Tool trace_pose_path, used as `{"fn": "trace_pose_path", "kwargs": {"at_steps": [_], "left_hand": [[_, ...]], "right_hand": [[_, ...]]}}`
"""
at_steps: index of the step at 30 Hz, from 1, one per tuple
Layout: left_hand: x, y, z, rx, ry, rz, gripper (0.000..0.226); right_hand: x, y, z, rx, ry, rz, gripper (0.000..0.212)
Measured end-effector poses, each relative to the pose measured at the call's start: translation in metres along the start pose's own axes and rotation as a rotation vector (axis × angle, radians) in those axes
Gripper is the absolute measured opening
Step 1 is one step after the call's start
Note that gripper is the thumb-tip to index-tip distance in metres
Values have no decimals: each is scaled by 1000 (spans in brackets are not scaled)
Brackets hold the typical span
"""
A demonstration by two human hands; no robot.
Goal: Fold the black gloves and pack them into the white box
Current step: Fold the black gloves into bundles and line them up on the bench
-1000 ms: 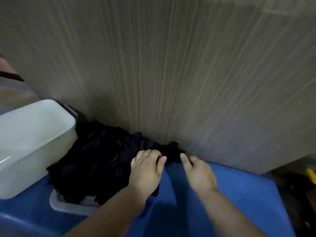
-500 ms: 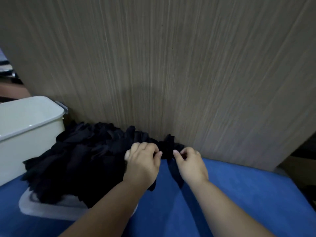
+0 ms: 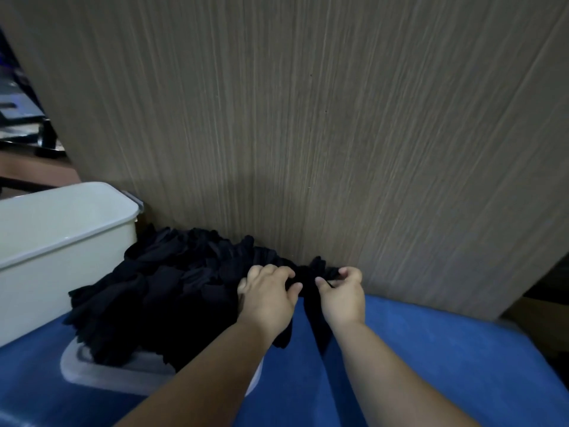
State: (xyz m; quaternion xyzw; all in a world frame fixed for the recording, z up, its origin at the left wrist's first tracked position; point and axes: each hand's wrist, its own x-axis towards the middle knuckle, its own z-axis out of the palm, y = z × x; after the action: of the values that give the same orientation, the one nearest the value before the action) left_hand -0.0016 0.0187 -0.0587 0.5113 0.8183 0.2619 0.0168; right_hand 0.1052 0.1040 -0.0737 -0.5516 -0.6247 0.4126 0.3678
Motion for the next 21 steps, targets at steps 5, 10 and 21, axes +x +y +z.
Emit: {"fn": "trace_pose_path", "kwargs": {"at_steps": [5, 10, 21], "left_hand": [[-9, 11, -3, 15, 5, 33, 39], [-22, 36, 0, 13, 24, 154, 38], [-64, 74, 29, -314, -370, 31, 44]], "right_hand": [[-11, 6, -23, 62, 16, -47, 34], [-29, 12, -56, 109, -5, -104, 26], [-67, 43, -117, 202, -118, -58, 18]]}}
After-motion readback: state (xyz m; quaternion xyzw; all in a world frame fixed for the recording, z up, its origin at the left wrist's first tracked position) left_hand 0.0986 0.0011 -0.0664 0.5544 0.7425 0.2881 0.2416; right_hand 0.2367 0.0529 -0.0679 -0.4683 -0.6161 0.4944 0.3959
